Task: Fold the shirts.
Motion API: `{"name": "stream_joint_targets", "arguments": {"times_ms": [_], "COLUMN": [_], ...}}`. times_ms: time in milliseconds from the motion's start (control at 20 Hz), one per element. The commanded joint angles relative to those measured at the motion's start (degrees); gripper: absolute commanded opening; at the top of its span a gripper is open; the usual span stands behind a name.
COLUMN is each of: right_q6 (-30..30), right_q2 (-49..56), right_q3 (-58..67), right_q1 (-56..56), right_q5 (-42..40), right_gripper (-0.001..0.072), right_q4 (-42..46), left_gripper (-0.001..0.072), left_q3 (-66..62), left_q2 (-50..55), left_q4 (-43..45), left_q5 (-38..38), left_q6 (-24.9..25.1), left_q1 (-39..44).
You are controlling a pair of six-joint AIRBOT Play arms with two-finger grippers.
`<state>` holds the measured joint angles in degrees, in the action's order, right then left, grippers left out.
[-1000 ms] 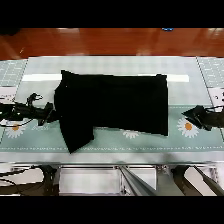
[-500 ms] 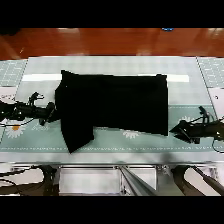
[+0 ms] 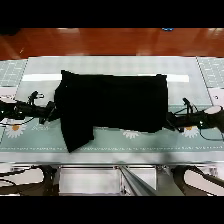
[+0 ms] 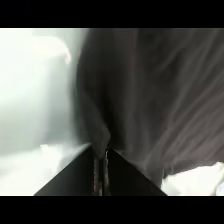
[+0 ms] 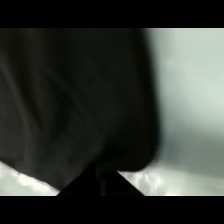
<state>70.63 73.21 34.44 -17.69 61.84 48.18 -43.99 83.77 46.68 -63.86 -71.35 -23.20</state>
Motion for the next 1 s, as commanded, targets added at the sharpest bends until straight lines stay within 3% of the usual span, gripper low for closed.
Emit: {"name": "stream_joint_targets", "arguments": {"times_ms": [0, 150, 350, 500, 650, 850, 950], "right_q6": [-1.3, 6.3, 10.6, 12.1, 12.1, 11.1, 11.3], "right_q2": [0.8, -1.8, -2.7, -3.9, -11.6, -21.5, -25.0], "right_q3": [13.8, 35.7, 63.8, 80.4, 83.7, 83.5, 83.5], "right_q1": [4.6, 6.8, 5.9, 6.0, 6.0, 6.0, 6.0], "right_q5": [8.8, 10.9, 11.3, 17.6, 18.5, 22.3, 23.8], "right_gripper": [0.0024, 0.0024, 0.0024, 0.0024, 0.0024, 0.0024, 0.0024], "right_q4": [-3.8, 5.0, 7.0, 7.8, 13.4, 21.8, 22.5], "left_gripper": [0.002, 0.002, 0.0019, 0.0019, 0.0019, 0.0019, 0.002], "left_q3": [-4.5, -14.9, -33.8, -47.1, -55.0, -55.1, -55.0], "left_q2": [-2.7, -8.5, -17.4, -22.6, -29.6, -41.0, -46.8], "left_q4": [-16.0, -31.0, -31.6, -26.1, -15.8, -12.4, -7.2], "left_q5": [-2.1, -3.4, -0.8, -1.2, -1.2, -1.8, -1.0], "left_q6": [6.9, 8.8, 8.6, 4.0, -0.3, 0.1, -2.8], "left_q1": [-1.3, -1.5, -1.5, -1.5, -2.2, -5.4, -5.6]}}
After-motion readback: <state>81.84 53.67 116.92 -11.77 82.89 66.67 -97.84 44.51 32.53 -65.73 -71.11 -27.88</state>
